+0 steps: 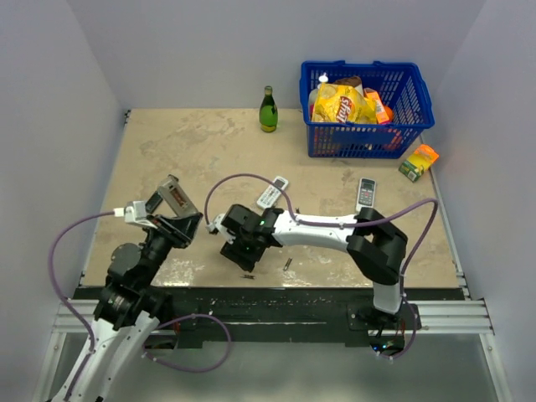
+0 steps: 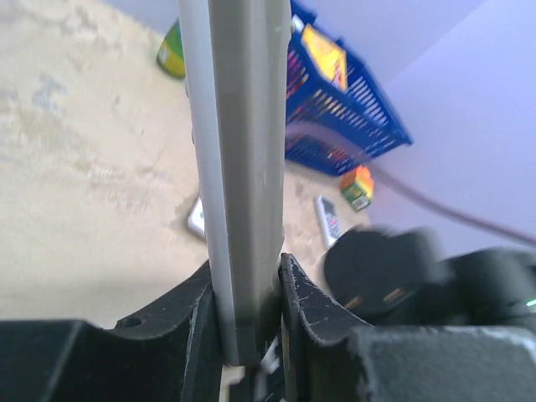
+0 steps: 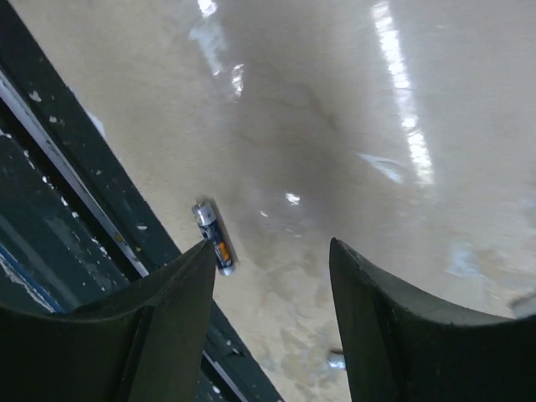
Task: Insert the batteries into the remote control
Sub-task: Pick up the battery from the center of the board.
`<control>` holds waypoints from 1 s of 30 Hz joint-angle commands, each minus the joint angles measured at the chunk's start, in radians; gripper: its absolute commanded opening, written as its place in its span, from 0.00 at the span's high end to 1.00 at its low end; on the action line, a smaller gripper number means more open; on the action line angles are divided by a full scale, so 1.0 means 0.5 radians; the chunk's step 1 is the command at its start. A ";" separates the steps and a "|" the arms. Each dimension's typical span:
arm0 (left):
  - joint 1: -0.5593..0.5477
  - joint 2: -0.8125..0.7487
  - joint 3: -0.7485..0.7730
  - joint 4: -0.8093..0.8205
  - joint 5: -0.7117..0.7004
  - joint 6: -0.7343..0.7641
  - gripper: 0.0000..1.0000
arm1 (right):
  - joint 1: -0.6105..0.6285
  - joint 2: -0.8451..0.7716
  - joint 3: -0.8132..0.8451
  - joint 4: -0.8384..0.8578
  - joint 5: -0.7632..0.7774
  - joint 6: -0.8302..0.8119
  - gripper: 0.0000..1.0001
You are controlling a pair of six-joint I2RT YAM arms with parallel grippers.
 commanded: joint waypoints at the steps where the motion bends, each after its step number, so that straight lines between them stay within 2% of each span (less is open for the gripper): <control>1: -0.011 -0.103 0.222 -0.213 -0.142 0.068 1.00 | 0.164 0.101 -0.034 -0.039 0.046 0.035 0.40; 6: -0.011 -0.146 0.327 -0.299 -0.204 0.129 1.00 | 0.229 0.200 -0.080 -0.029 0.172 0.109 0.51; 7: -0.011 -0.146 0.345 -0.305 -0.207 0.144 1.00 | 0.232 0.218 -0.086 -0.023 0.221 0.121 0.56; 8: -0.011 -0.143 0.351 -0.317 -0.219 0.151 1.00 | 0.232 0.224 -0.105 -0.020 0.249 0.124 0.70; 10: -0.011 -0.140 0.358 -0.320 -0.219 0.163 1.00 | 0.232 0.243 -0.108 -0.032 0.307 0.131 0.72; 15: -0.011 -0.116 0.336 -0.299 -0.179 0.166 1.00 | 0.229 0.243 -0.142 0.001 0.329 0.127 0.99; 21: -0.011 -0.061 0.214 -0.146 -0.013 0.181 1.00 | 0.167 0.249 -0.096 0.026 0.347 0.140 1.00; 23: -0.011 -0.048 0.140 -0.048 0.118 0.191 1.00 | 0.128 0.225 -0.111 0.059 0.329 0.161 1.00; 30: -0.011 -0.002 -0.142 0.317 0.370 0.157 1.00 | -0.050 -0.107 -0.222 0.247 0.286 0.253 1.00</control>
